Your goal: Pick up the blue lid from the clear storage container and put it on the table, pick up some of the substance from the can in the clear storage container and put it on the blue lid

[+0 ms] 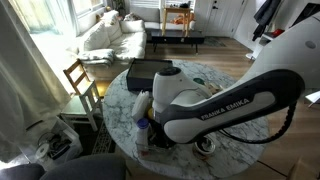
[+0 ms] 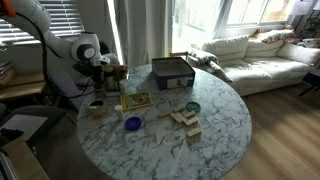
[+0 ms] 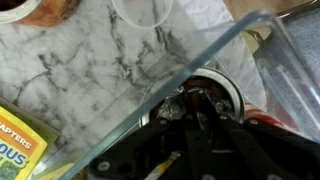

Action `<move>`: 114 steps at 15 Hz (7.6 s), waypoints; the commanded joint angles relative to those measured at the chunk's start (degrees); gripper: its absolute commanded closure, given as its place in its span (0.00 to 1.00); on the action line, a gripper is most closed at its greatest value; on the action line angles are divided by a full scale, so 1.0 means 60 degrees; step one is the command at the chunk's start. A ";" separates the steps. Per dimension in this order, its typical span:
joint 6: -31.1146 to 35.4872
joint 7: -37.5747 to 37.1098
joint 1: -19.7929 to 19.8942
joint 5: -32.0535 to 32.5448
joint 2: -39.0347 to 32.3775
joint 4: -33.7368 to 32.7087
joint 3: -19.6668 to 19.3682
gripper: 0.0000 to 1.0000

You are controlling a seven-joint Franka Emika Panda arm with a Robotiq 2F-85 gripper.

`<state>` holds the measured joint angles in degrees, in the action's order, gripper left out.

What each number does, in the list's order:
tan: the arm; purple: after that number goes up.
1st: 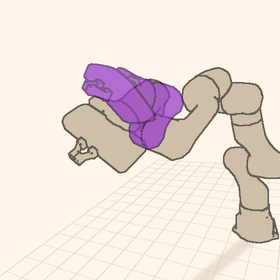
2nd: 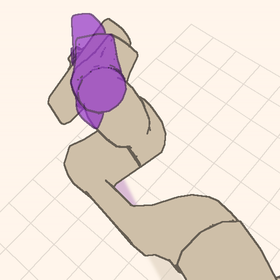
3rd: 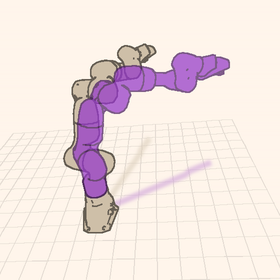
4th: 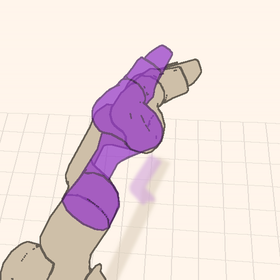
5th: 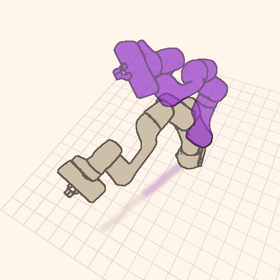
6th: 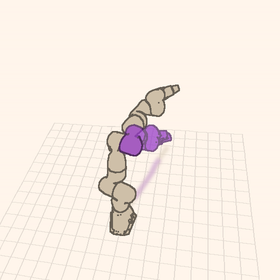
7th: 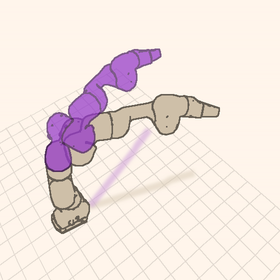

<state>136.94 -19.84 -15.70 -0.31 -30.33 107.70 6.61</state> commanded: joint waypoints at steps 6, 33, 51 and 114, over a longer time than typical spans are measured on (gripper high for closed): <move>0.0491 0.0023 -0.0065 0.0194 0.0283 0.0420 -0.0263 0.97; -0.1146 0.1873 0.0644 0.0247 0.3982 0.1310 -0.0104 0.97; -0.2504 0.2175 0.1893 0.0888 0.5429 0.2388 -0.0610 0.97; -0.2998 0.0730 0.3825 0.0197 0.5705 0.2778 -0.2435 0.00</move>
<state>125.89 -13.84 7.43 -0.82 0.01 125.32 -8.62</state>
